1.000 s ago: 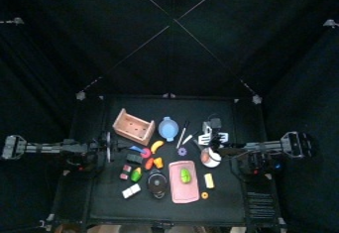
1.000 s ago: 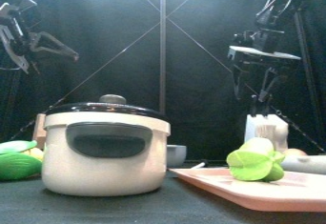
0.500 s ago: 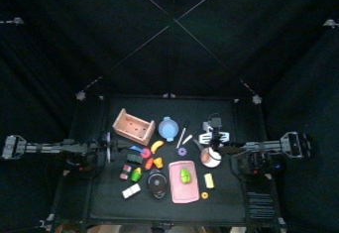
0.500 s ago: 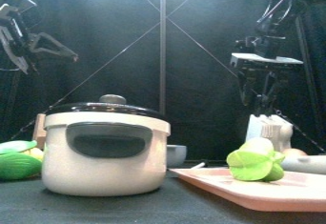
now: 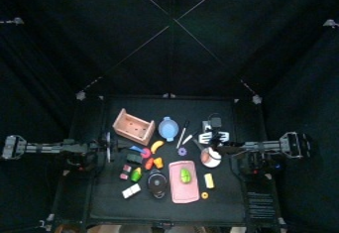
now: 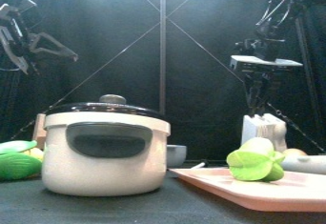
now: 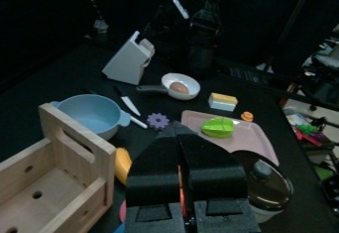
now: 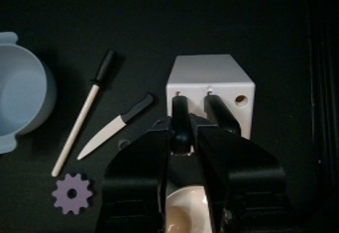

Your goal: Grab cleaver handle

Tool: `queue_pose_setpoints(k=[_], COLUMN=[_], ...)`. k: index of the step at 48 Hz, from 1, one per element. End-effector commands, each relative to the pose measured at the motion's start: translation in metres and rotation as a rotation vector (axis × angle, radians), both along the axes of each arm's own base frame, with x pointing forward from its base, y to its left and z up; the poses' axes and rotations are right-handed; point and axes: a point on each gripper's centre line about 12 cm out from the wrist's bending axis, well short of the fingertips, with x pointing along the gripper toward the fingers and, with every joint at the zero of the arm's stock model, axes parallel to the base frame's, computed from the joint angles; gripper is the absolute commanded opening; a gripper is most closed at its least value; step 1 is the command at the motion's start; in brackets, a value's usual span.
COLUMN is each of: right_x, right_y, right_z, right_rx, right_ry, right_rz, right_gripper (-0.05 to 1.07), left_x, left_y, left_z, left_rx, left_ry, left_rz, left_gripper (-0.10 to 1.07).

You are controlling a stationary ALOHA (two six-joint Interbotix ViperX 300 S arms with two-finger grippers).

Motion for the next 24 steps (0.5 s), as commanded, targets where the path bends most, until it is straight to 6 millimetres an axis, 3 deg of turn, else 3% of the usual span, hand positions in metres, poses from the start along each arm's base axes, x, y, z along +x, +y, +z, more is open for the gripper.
queue_pose_setpoints(k=[1,24], right_x=[0.001,0.013], right_y=[-0.004,-0.006], right_z=[0.003,0.017], right_rx=[0.0,-0.034], right_ry=[-0.011,-0.071], right_rz=[-0.014,0.025], right_gripper=[0.55,0.5], left_x=[0.002,0.002], left_y=[0.001,0.001], left_z=[0.006,0.006], left_rx=[0.002,0.002], left_ry=[-0.017,-0.017], left_rz=[0.003,0.003], left_gripper=[-0.02,-0.02])
